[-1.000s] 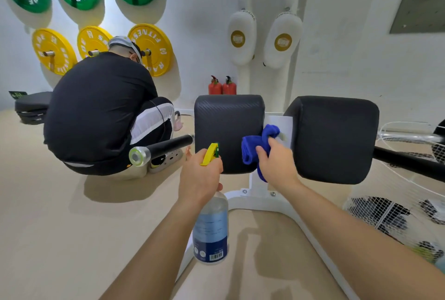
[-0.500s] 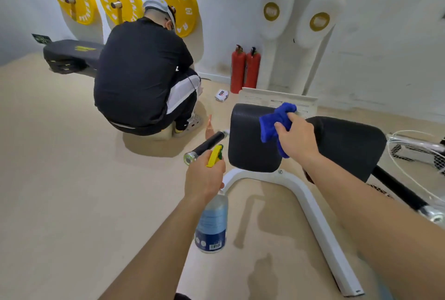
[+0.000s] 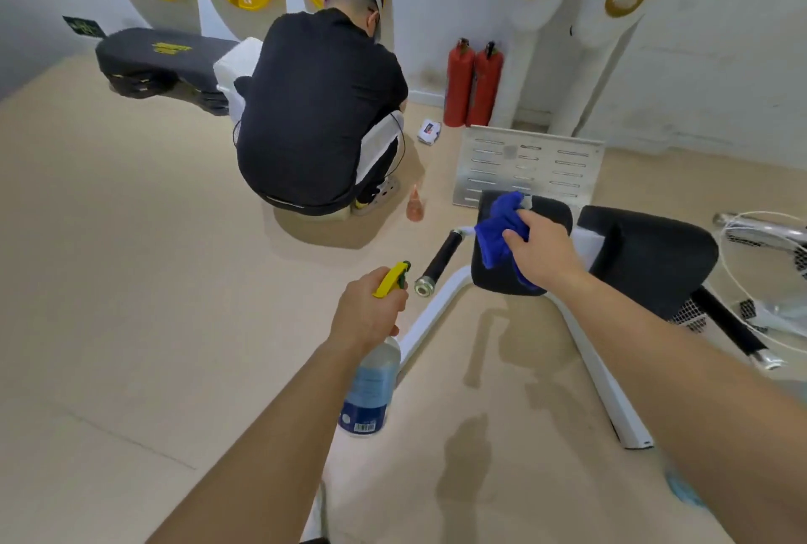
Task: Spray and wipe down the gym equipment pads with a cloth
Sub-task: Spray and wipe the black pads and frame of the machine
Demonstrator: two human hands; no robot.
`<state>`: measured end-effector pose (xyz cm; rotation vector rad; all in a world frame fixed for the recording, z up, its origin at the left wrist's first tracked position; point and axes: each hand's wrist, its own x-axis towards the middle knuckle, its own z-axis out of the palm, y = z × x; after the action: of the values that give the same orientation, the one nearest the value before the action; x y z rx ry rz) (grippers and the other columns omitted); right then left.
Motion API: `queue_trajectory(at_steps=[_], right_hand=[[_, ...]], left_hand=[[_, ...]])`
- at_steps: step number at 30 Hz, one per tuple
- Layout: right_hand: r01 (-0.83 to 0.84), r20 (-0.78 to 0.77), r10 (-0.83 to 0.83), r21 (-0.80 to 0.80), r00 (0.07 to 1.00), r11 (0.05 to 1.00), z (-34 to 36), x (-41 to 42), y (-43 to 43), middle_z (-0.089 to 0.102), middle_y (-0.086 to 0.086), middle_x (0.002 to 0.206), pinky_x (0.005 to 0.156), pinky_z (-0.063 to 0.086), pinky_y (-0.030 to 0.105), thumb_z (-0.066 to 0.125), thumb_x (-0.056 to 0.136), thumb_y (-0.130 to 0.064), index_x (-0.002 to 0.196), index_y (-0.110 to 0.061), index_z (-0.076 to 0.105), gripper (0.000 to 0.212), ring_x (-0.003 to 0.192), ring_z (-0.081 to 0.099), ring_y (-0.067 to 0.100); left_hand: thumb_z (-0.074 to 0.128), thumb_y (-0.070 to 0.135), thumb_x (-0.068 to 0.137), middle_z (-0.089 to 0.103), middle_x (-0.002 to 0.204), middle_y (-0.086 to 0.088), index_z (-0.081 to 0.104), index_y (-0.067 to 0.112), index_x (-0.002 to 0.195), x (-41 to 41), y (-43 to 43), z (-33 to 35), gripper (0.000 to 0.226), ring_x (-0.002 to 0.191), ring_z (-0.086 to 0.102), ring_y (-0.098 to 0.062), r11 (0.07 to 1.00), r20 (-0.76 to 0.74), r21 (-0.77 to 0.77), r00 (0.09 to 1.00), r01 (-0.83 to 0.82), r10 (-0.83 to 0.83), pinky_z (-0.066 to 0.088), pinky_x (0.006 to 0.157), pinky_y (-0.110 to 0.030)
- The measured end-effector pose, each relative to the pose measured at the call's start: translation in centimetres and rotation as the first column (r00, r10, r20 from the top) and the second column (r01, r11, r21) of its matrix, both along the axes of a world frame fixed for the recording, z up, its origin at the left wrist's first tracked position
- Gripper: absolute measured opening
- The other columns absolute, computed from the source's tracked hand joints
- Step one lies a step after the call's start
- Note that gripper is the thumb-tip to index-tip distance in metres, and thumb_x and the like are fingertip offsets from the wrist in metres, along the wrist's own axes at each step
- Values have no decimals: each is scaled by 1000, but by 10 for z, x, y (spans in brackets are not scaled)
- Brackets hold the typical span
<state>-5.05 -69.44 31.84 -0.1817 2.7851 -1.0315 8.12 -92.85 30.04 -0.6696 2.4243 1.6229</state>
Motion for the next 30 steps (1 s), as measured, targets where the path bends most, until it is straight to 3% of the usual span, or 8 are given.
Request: queue_trajectory(at_steps=[5, 11, 16, 19, 24, 28, 30], right_hand=[[188, 33, -188, 17, 982, 982, 6, -7, -19, 61, -4, 94, 74, 40, 26, 51, 103, -23, 121, -19, 56, 20, 87, 60, 17], [484, 77, -483, 14, 872, 875, 6, 4, -34, 65, 3, 101, 82, 47, 34, 50, 102, -27, 122, -16, 56, 24, 93, 62, 22], [590, 129, -584, -7, 801, 807, -6, 12, -32, 62, 2, 100, 80, 39, 30, 49, 102, -25, 122, -14, 57, 24, 89, 59, 20], [657, 132, -649, -31, 749, 753, -19, 5, -24, 61, 2, 98, 78, 37, 29, 49, 102, -25, 121, -12, 57, 25, 94, 61, 25], [685, 142, -677, -8, 722, 728, -46, -7, -26, 64, 3, 105, 82, 38, 28, 51, 102, -27, 124, -10, 58, 29, 93, 59, 21], [732, 127, -724, -25, 678, 681, -65, -16, -45, 61, 5, 92, 78, 39, 30, 52, 101, -23, 99, -10, 56, 13, 83, 54, 21], [772, 96, -766, -52, 636, 634, -75, -17, -61, 57, 2, 92, 82, 40, 32, 54, 100, -21, 99, -16, 54, 5, 85, 51, 19]], left_hand=[[50, 25, 78, 74, 90, -9, 70, 26, 91, -47, -58, 3, 24, 86, 69, -38, 958, 17, -79, 961, 277, -277, 64, 63, -41], [51, 27, 76, 72, 84, -6, 69, 26, 86, -98, -90, 6, 20, 76, 69, -36, 816, 71, -150, 829, 559, -555, 64, 65, -51], [51, 30, 79, 72, 88, -11, 67, 22, 92, -141, -83, -9, 22, 75, 71, -34, 646, 162, -210, 678, 734, -717, 64, 70, -52], [52, 29, 81, 72, 85, -11, 64, 21, 91, -170, -76, -29, 18, 76, 69, -36, 537, 202, -256, 588, 804, -783, 63, 70, -54], [51, 31, 78, 71, 83, -14, 63, 20, 89, -214, -77, -62, 20, 74, 69, -39, 447, 234, -258, 504, 856, -831, 62, 71, -56], [53, 29, 78, 70, 84, -16, 64, 20, 90, -240, -89, -81, 18, 74, 69, -40, 370, 270, -235, 426, 899, -864, 62, 70, -55], [52, 32, 77, 70, 84, -15, 63, 21, 88, -251, -100, -90, 19, 75, 68, -40, 321, 288, -224, 377, 920, -880, 62, 70, -55]])
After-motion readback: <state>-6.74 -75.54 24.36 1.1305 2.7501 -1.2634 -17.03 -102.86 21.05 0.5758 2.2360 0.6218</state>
